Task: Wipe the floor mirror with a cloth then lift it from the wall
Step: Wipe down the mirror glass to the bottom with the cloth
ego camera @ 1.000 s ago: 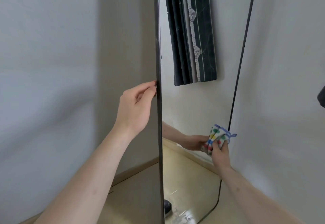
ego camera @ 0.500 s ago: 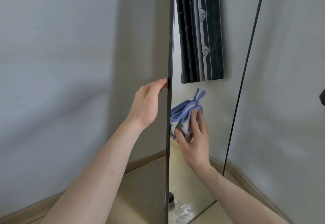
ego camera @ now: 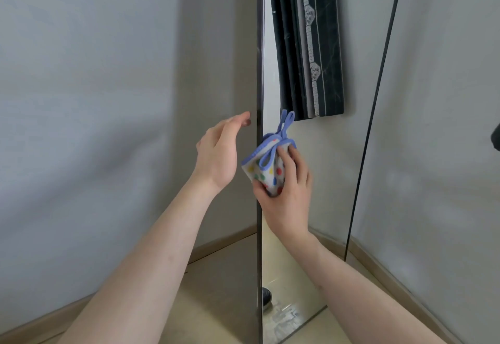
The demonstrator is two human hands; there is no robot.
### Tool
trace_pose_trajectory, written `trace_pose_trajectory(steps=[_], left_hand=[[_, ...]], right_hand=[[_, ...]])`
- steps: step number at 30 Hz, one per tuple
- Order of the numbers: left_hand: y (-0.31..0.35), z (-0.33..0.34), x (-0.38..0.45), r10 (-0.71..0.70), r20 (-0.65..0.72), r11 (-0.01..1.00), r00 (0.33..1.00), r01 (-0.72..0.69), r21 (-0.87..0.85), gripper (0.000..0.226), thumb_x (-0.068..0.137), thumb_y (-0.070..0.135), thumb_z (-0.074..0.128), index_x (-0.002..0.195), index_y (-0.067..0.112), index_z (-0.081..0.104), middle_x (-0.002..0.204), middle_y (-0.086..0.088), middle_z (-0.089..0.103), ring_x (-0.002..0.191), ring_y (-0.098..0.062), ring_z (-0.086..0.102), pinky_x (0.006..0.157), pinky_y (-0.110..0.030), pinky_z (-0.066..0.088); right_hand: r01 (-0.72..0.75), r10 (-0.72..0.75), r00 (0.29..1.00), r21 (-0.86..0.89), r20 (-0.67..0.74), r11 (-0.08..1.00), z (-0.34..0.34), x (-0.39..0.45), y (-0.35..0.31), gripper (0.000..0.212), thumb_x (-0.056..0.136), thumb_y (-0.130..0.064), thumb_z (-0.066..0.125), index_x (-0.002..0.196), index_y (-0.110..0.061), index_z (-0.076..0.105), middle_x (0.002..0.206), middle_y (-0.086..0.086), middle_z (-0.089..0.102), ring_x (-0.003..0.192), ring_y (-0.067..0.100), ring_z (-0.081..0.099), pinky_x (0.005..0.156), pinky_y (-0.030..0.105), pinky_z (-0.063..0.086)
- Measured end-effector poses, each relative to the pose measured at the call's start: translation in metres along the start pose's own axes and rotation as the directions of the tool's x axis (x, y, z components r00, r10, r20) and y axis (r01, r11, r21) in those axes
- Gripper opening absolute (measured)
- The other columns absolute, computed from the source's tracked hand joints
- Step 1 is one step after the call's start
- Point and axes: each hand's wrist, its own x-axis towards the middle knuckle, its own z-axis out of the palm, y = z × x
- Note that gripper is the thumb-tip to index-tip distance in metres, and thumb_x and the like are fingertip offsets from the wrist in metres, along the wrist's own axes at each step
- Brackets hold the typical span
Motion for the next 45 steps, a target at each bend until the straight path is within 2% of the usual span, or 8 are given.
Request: trace_pose_trajectory(steps=[8, 14, 19, 28, 33, 36, 42, 45], left_hand=[[0.004, 0.001, -0.002, 0.002, -0.012, 1.000, 1.000, -0.002, -0.019, 0.060, 0.082, 0.069, 0.037, 0.117, 0.038, 0.074, 0.126, 0.021, 0.069, 0.135, -0.003, 0.051, 0.123, -0.042, 0.028], [0.012, 0.001, -0.006, 0.008, -0.009, 0.999, 1.000, -0.008, -0.045, 0.064, 0.078, 0.070, 0.038, 0.118, 0.035, 0.074, 0.125, 0.020, 0.070, 0.132, -0.001, 0.053, 0.119, -0.033, 0.032], [0.012, -0.004, -0.008, -0.005, 0.010, 0.999, 1.000, 0.006, -0.039, 0.050, 0.090, 0.059, 0.042, 0.119, 0.032, 0.074, 0.125, 0.020, 0.069, 0.130, 0.001, 0.053, 0.118, -0.031, 0.034], [0.007, 0.009, -0.009, 0.024, 0.056, 0.999, 0.998, -0.023, -0.028, 0.039, 0.096, 0.048, 0.042, 0.115, 0.039, 0.075, 0.120, 0.023, 0.072, 0.127, 0.001, 0.058, 0.119, -0.037, 0.038], [0.012, 0.018, -0.010, 0.038, 0.033, 0.998, 0.999, -0.036, -0.060, 0.034, 0.108, 0.030, 0.041, 0.109, 0.046, 0.071, 0.108, 0.037, 0.071, 0.115, 0.017, 0.058, 0.102, -0.013, 0.040], [0.017, 0.022, -0.010, 0.031, -0.007, 0.998, 1.000, -0.031, -0.051, 0.040, 0.109, 0.025, 0.043, 0.094, 0.055, 0.066, 0.094, 0.044, 0.068, 0.102, 0.024, 0.057, 0.088, -0.001, 0.038], [0.005, 0.025, 0.000, 0.076, -0.084, 0.995, 0.994, -0.081, -0.059, 0.031, 0.105, 0.028, 0.051, 0.097, 0.044, 0.077, 0.105, 0.024, 0.076, 0.111, 0.003, 0.066, 0.103, -0.025, 0.048], [0.001, 0.027, 0.005, 0.102, -0.113, 0.993, 0.988, -0.107, -0.039, 0.025, 0.102, 0.025, 0.056, 0.102, 0.031, 0.080, 0.100, 0.021, 0.078, 0.104, 0.003, 0.068, 0.093, -0.020, 0.048]], right_hand=[[-0.013, 0.039, 0.974, -0.116, 0.223, 0.993, -0.004, -0.064, 0.037, 0.078, 0.075, -0.040, 0.086, 0.139, -0.024, 0.043, 0.150, -0.003, 0.035, 0.130, 0.023, 0.043, 0.102, 0.043, 0.051], [0.001, 0.001, 0.999, -0.039, 0.048, 0.999, -0.004, -0.020, 0.013, 0.077, 0.075, -0.035, 0.086, 0.139, -0.015, 0.049, 0.147, 0.004, 0.043, 0.130, 0.025, 0.047, 0.108, 0.042, 0.043], [-0.003, 0.003, 0.999, 0.002, -0.035, 1.000, 0.002, 0.001, -0.004, 0.076, 0.077, -0.028, 0.085, 0.142, -0.016, 0.047, 0.148, 0.005, 0.044, 0.134, 0.026, 0.046, 0.111, 0.035, 0.038], [0.008, 0.012, 0.977, -0.094, 0.214, 0.996, 0.003, -0.064, 0.036, 0.078, 0.069, -0.028, 0.085, 0.135, -0.026, 0.042, 0.147, 0.000, 0.038, 0.127, 0.027, 0.045, 0.101, 0.045, 0.049], [0.029, 0.004, 0.954, -0.105, 0.298, 0.994, -0.003, -0.080, 0.056, 0.080, 0.075, -0.048, 0.087, 0.137, -0.028, 0.041, 0.147, 0.001, 0.041, 0.130, 0.024, 0.045, 0.110, 0.032, 0.040], [0.036, 0.000, 0.944, -0.103, 0.329, 0.994, -0.009, -0.080, 0.071, 0.078, 0.083, -0.068, 0.068, 0.142, -0.027, 0.039, 0.151, 0.001, 0.037, 0.135, 0.021, 0.040, 0.114, 0.027, 0.030], [-0.166, 0.194, 0.931, -0.114, 0.310, 0.980, -0.025, -0.066, 0.116, 0.080, 0.093, -0.043, 0.068, 0.158, -0.023, 0.026, 0.163, -0.005, 0.021, 0.149, 0.019, 0.029, 0.114, 0.030, 0.033], [-0.340, 0.363, 0.897, -0.129, 0.252, 0.931, -0.032, -0.050, 0.142, 0.077, 0.100, -0.033, 0.062, 0.163, -0.019, 0.020, 0.168, -0.003, 0.017, 0.152, 0.020, 0.027, 0.113, 0.031, 0.033]])
